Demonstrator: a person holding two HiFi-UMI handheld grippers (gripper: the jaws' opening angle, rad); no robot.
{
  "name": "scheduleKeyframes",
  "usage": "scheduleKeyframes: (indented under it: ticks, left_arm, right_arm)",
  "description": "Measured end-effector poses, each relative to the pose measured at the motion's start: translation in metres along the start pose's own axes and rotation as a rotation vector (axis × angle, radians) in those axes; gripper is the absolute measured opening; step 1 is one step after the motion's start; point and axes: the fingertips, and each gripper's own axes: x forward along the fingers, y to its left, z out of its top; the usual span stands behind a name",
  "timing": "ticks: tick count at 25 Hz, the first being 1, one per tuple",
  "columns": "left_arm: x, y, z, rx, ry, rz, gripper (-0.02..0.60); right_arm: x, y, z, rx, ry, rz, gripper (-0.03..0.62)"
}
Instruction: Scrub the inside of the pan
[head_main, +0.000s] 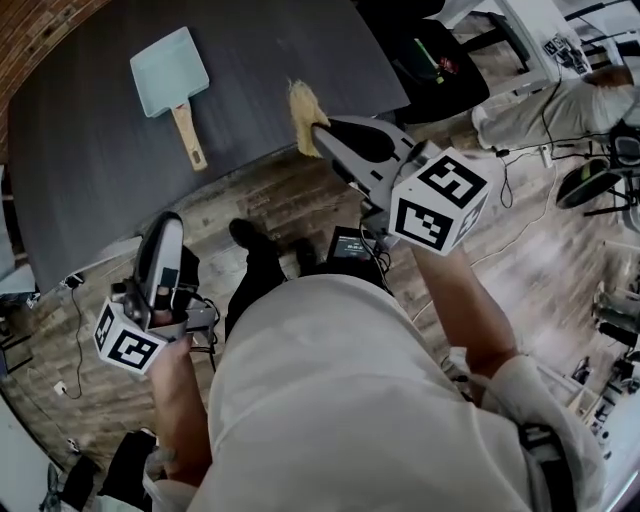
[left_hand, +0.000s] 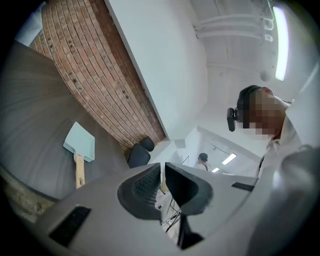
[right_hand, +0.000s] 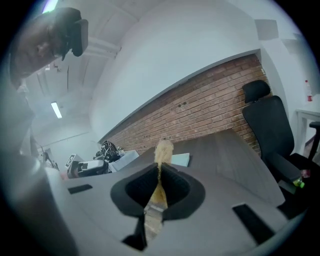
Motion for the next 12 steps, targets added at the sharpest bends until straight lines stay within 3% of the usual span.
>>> scheduleKeyframes:
  ticks: [6,12]
  left_arm:
    - [-0.021,-0.040,-0.032,0.002,-0.005,0.017,0.037]
    - [-0.020,-0.055,-0.040,0.006,-0.013,0.011,0.037]
  right_arm:
    - [-0.036,0.016,-0.019,0.068,-0.023,0.054,0.031]
    - [-0.046,0.018,-0.018,0.063,-0.034,0.073,0.031]
